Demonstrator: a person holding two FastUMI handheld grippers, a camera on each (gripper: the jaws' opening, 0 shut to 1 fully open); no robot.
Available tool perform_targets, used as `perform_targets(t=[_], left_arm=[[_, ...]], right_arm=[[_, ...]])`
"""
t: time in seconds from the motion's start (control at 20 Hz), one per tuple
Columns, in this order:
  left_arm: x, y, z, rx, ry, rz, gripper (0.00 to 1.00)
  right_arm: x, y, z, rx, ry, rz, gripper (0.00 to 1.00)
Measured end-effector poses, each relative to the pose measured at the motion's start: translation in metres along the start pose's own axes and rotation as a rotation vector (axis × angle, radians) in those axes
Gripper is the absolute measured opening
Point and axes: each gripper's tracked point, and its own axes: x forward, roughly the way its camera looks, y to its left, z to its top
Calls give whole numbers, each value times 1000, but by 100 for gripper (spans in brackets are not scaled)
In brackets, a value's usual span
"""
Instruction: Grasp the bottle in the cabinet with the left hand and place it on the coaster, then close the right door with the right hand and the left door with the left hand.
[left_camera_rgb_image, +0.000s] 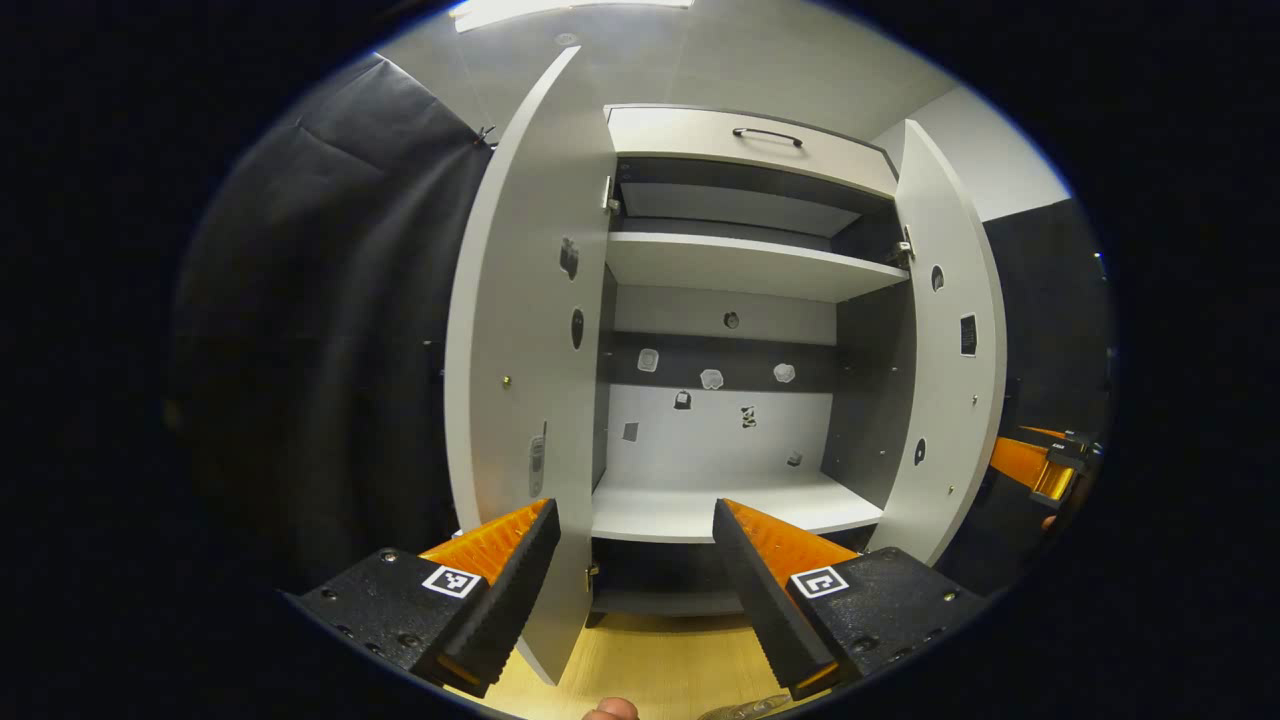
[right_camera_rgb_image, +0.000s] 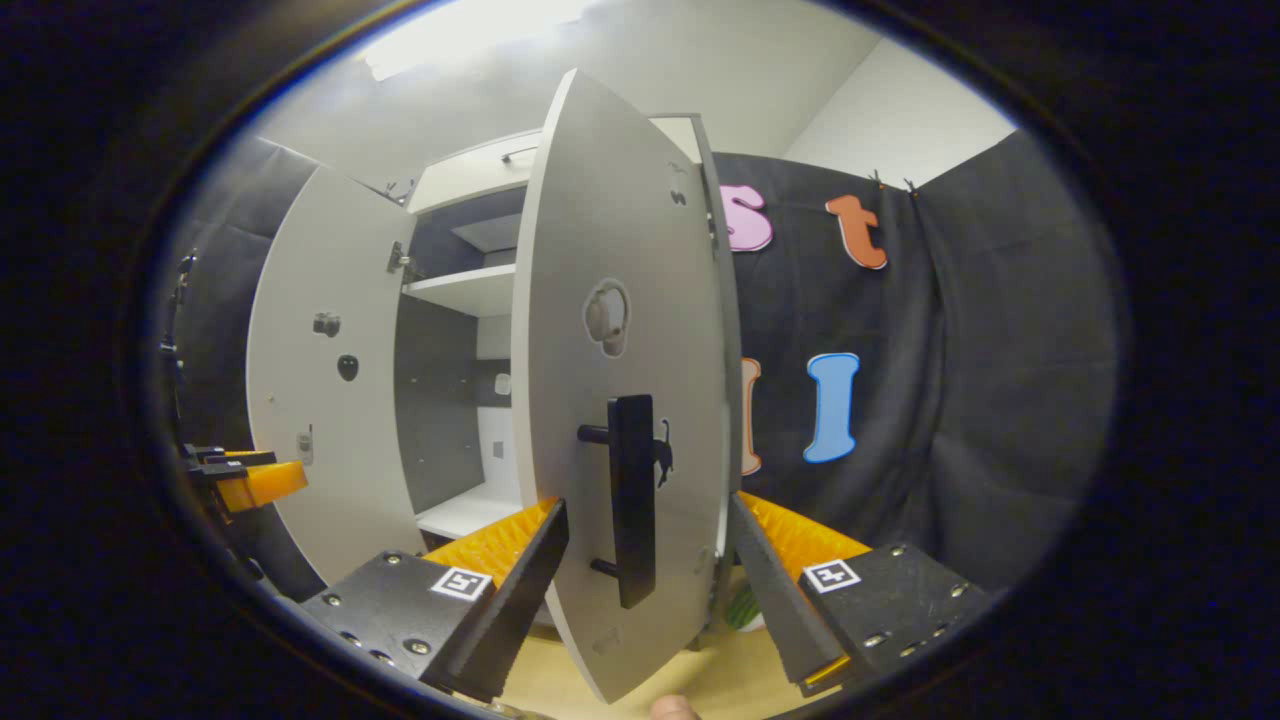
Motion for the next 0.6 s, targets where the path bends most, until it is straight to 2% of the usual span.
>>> perform_targets(t=[0.05,0.1,0.15,0.25,0.35,0.4,0.45,0.5,0.55,0.6], left_arm=[[-1,3,1,-2,-1,8,97],[-3,6,-1,-2,-2,16,96],[-4,10,0,0,-3,24,93],[-8,19,1,3,-7,44,96],[-11,27,2,5,-12,63,94],[-14,31,3,6,-14,72,93],[-16,34,5,8,-16,81,93],[-19,39,7,7,-19,90,93],[-22,43,8,7,-22,96,93],[-21,47,8,7,-24,104,93]], right_arm=[[2,11,-2,5,4,22,93],[3,20,-2,12,8,50,100],[3,29,-4,20,11,71,98],[5,41,-2,22,9,96,98],[8,50,-3,19,8,115,98],[9,53,-2,20,6,120,93],[9,56,-2,24,5,124,93],[10,58,-2,27,4,127,98],[11,59,-1,30,2,127,93],[12,58,0,32,1,128,93]])
